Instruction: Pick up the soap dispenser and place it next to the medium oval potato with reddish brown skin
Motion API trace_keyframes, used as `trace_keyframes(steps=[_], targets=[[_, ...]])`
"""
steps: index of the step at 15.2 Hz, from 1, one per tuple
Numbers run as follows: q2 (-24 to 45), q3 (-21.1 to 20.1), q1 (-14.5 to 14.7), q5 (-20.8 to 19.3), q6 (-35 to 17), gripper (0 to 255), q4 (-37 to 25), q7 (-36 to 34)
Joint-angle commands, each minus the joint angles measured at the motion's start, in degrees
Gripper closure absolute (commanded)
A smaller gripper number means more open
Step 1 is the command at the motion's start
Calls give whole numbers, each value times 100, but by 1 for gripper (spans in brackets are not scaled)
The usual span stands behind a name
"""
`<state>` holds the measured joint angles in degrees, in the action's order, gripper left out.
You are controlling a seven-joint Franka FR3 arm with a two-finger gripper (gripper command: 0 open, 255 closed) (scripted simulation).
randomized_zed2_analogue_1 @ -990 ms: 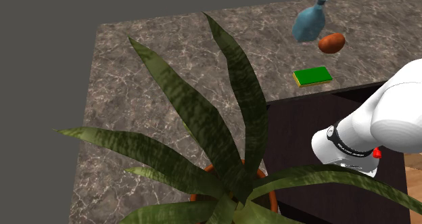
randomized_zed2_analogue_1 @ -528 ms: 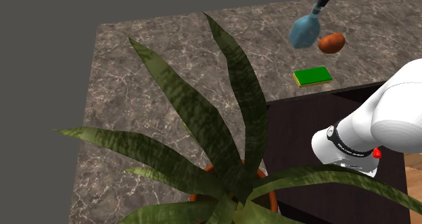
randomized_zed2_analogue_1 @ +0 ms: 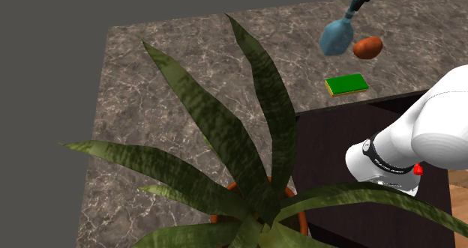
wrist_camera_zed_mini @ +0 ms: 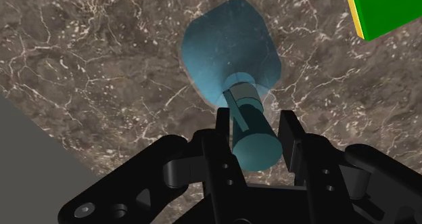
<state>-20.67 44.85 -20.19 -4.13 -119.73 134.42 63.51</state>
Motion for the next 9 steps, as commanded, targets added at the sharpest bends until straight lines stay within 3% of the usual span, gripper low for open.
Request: trace_keyframes(steps=[1,2,3,8,9], targets=[[-1,0,0,0,-2,255,-1,0],[-1,0,0,0,-2,255,-1,0],[0,0,1,1,-1,0,-2,0],[0,0,0,1,-2,0,-1,0],[-86,-49,-33,-43,203,0,-133,-38]])
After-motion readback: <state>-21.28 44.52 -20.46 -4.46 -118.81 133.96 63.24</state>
